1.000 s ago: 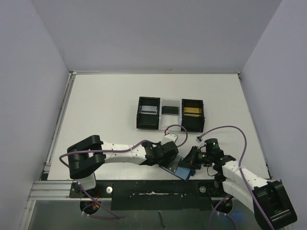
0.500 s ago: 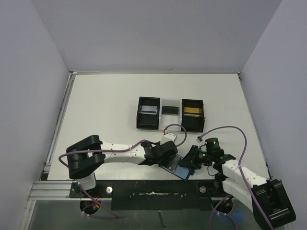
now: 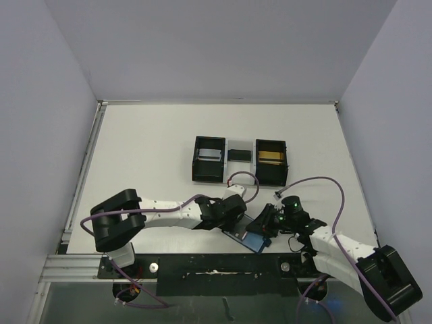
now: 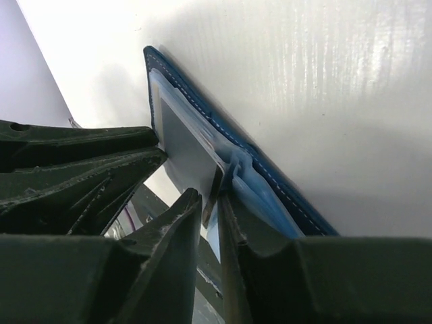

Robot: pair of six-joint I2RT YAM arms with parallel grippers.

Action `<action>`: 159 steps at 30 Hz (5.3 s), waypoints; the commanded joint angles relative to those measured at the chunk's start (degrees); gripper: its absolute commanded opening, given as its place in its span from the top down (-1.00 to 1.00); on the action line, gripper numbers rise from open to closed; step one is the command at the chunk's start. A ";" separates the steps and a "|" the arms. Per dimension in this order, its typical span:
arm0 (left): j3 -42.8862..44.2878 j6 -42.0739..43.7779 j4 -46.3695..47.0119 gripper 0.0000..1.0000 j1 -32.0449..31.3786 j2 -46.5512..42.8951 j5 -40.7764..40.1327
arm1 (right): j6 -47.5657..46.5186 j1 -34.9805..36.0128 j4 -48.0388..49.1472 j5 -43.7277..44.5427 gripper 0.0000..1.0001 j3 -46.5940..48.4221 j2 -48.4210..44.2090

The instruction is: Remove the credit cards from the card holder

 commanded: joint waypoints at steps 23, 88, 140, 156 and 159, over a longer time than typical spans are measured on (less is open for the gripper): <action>-6.76 -1.27 0.25 0.77 4.36 -1.47 3.50 | -4.88 -5.31 -8.43 -4.56 1.00 -0.01 -10.86; -22.14 -5.70 19.49 0.82 15.79 -11.06 14.10 | -5.45 5.59 18.31 -0.35 0.66 15.29 30.22; -14.70 0.96 12.16 0.47 13.32 -13.36 11.74 | -20.69 -9.63 -0.65 -12.98 1.00 12.98 19.53; -8.66 3.47 16.81 0.79 12.70 -4.38 23.81 | -14.85 -9.27 3.36 -11.05 1.00 10.96 17.02; -9.89 2.29 16.17 0.87 12.70 -3.41 22.28 | -12.87 -9.10 6.09 -11.37 1.00 10.12 16.15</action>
